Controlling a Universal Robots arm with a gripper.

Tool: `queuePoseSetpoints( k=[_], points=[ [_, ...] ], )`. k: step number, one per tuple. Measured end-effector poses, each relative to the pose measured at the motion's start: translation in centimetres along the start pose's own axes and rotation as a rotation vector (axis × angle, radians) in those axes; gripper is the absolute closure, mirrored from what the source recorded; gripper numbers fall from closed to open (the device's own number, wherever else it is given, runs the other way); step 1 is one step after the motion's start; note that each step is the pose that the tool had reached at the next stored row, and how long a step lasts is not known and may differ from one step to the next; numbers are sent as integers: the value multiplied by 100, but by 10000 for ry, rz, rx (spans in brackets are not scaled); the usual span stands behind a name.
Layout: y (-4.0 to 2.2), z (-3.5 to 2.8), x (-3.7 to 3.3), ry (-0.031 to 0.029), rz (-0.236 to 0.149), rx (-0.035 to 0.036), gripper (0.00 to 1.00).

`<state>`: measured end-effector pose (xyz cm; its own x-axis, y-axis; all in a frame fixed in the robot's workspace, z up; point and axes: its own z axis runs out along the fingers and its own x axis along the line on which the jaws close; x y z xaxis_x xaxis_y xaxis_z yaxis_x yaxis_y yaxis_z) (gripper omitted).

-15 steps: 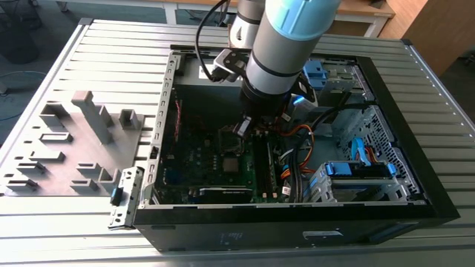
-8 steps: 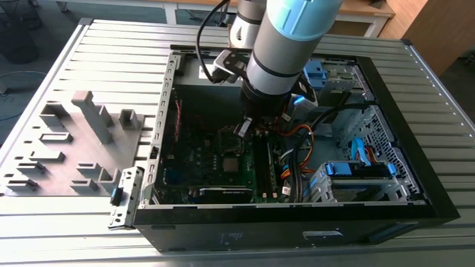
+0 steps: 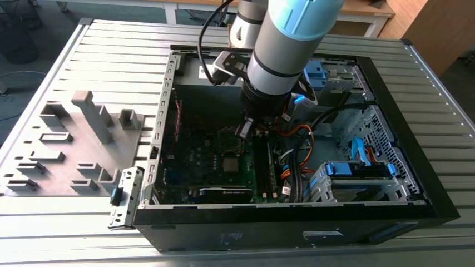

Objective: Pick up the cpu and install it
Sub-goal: 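Close the cpu cover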

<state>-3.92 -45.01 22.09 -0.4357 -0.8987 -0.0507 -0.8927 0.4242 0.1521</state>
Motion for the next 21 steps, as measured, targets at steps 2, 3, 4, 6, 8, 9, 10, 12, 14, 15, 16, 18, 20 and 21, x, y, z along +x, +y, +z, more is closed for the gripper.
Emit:
queuePoseSetpoints(
  k=[2, 3, 4, 6, 8, 9, 10, 12, 14, 15, 16, 18, 20, 21],
  points=[
    [-2, 0, 1, 28, -108, -16, 89],
    [-2, 0, 2, 42, -161, -25, 89],
    [-3, 0, 2, 57, -217, -33, 89],
    [-4, 0, 3, 93, -335, -55, 89],
    [-5, -1, 4, 133, -459, -79, 89],
    [-6, -1, 4, 153, -521, -91, 89],
    [-7, -1, 4, 173, -585, -103, 89],
    [-9, -1, 4, 212, -713, -131, 89],
    [-11, -1, 4, 251, -847, -158, 89],
    [-12, -1, 4, 271, -914, -171, 89],
    [-13, -1, 3, 288, -981, -182, 89],
    [-17, 0, 2, 324, -1109, -209, 89],
    [-23, 0, 0, 362, -1222, -241, 89],
    [-28, 1, -2, 382, -1274, -259, 89]
  ],
)
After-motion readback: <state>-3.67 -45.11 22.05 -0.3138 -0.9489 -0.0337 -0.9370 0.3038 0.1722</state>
